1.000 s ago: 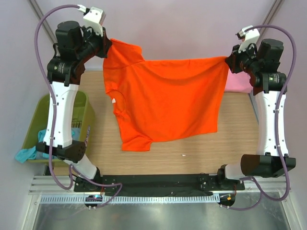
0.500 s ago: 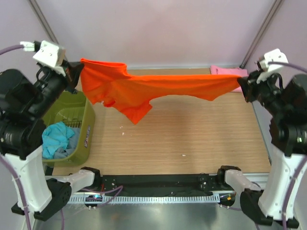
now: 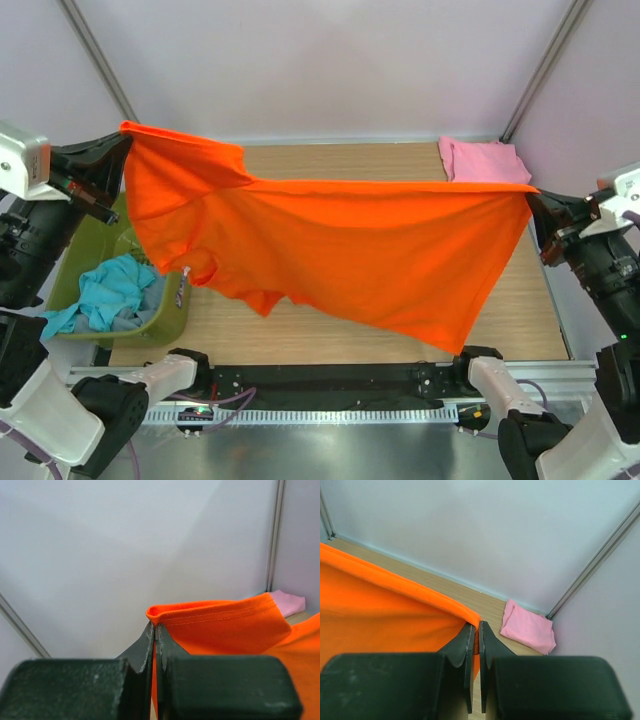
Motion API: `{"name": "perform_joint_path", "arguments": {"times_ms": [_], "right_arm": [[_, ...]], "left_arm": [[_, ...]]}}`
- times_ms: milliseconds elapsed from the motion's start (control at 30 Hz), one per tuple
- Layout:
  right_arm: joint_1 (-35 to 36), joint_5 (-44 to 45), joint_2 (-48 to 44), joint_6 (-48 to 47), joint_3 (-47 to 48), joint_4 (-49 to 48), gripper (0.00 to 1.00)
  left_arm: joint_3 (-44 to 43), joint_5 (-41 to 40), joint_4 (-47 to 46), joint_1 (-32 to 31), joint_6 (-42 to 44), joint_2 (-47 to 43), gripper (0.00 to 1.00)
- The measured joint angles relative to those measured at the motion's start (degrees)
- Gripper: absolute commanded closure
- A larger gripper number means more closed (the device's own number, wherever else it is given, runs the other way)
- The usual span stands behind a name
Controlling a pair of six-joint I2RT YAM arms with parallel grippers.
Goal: Fold and stack the t-shirts
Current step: Flatten the tshirt out
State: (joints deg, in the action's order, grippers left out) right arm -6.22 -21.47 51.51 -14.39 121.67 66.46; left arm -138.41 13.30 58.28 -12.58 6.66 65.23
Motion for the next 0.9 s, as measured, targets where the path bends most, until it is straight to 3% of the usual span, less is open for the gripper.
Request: {"name": "perform_joint_path", "arguments": {"times_ms": [167, 333, 467, 667, 800, 900], "right_arm": [[0.00, 0.15, 1.81, -1.01, -7.04, -3.06, 0.99], [-0.02, 0.09, 3.89, -3.19, -25.38, -9.53, 0.99], [0.00, 0.00, 8.90, -4.98, -39.95, -16.59, 0.99], [-0.02, -1.36, 27.56, -6.49, -51.21, -27.47, 0.99], [-0.02, -1.86, 43.56, -6.40, -48.54, -33.99, 0.99], [-0.02, -2.16, 55.47, -5.77, -40.33, -35.74, 0.99]], "left_arm": [[4.44, 0.04, -3.23, 0.00, 1.25, 1.29, 1.00], [23.15, 0.35, -8.92, 0.00, 2.71, 3.80, 1.00], [34.88, 0.42, -13.90, 0.00, 3.56, 14.19, 1.00], [31.12, 0.85, -17.88, 0.00, 4.52, 41.05, 1.00], [24.74, 0.39, -19.26, 0.00, 4.57, 54.90, 1.00], [19.58, -0.26, -20.52, 0.09, 4.68, 61.59, 1.00]]}}
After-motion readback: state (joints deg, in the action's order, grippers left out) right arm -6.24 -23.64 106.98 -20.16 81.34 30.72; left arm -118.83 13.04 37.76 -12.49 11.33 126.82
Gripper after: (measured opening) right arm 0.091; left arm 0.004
